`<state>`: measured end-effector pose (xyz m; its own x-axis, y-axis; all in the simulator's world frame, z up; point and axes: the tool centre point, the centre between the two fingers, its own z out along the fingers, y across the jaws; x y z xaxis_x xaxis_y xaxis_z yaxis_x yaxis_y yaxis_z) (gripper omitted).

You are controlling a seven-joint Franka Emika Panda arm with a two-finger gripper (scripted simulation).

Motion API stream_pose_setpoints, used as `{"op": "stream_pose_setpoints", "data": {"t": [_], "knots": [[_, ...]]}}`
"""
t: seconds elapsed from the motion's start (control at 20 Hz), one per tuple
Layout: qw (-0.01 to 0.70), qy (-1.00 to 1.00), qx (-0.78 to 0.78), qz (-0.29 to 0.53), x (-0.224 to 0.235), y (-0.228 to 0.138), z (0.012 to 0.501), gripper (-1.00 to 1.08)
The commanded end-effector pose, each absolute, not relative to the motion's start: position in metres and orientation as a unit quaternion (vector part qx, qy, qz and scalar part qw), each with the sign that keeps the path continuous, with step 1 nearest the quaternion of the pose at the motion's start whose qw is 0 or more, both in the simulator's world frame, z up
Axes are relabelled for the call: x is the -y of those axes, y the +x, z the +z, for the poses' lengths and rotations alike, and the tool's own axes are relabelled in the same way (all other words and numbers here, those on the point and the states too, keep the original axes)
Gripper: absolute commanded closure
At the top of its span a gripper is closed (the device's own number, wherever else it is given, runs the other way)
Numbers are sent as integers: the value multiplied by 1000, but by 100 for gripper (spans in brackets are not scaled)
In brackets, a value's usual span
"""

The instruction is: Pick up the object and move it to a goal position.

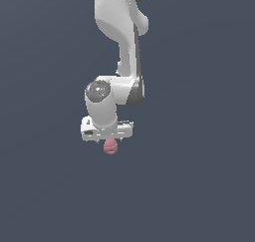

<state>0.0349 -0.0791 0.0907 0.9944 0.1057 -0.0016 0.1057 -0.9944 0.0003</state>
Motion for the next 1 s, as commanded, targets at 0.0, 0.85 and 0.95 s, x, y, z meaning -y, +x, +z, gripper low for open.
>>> {"op": "stream_pose_setpoints", "data": {"t": [0.0,0.85,0.95], "knots": [[0,999,-53,-1,79,35,88,-92],[0,999,-54,0,80,36,40,108],[0,999,-54,0,80,36,40,108]]}}
